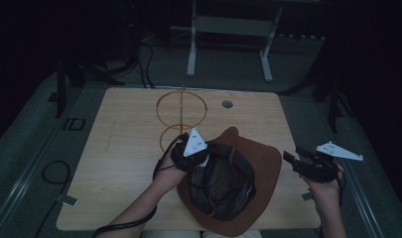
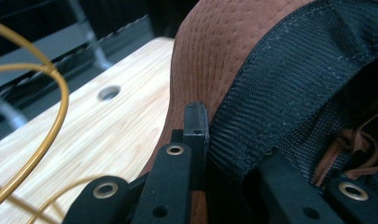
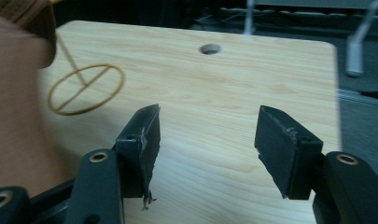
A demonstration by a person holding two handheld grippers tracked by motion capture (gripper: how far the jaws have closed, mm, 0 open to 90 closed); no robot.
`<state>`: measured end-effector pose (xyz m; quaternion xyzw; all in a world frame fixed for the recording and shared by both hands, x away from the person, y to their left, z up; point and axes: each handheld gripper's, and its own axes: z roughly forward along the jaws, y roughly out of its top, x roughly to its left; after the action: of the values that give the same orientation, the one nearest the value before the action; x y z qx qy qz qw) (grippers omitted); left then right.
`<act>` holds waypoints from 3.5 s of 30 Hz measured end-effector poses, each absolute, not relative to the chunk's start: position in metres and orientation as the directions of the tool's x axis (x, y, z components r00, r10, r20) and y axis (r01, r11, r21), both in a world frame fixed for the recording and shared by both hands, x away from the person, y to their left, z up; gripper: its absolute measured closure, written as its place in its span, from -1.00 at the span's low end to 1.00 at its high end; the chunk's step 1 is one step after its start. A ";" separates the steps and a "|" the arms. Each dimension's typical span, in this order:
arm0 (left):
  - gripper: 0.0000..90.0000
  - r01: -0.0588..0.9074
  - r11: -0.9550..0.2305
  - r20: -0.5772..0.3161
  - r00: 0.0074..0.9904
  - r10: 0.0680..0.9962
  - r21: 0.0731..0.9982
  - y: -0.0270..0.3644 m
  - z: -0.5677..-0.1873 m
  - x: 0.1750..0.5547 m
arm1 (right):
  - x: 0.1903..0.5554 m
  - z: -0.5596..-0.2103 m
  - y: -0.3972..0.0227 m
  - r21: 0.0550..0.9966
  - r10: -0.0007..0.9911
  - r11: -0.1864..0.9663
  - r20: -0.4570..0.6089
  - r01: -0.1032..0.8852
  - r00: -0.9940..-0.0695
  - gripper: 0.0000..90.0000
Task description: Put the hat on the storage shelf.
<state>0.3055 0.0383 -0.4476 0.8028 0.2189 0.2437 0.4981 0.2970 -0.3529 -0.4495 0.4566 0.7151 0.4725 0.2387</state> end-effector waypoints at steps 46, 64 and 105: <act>0.88 -0.132 -0.243 0.235 0.852 0.468 0.961 -0.015 -0.419 0.273 | 0.280 -0.422 -0.255 0.956 0.379 0.129 0.198 0.263 -0.904 0.30; 0.46 -0.140 -0.251 0.236 0.879 0.414 0.958 -0.006 -0.409 0.274 | 0.279 -0.424 -0.268 0.957 0.341 0.113 0.214 0.266 -0.915 0.97; 0.02 0.117 -0.290 0.118 0.725 0.678 0.950 0.130 -0.463 0.264 | 0.314 -0.369 -0.315 0.970 0.567 -0.069 0.229 0.232 -0.791 0.98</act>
<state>0.2639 0.1296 -0.4633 0.7591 0.2619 0.2621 0.5352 0.3141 -0.3152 -0.3686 0.2979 0.6707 0.6675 0.1257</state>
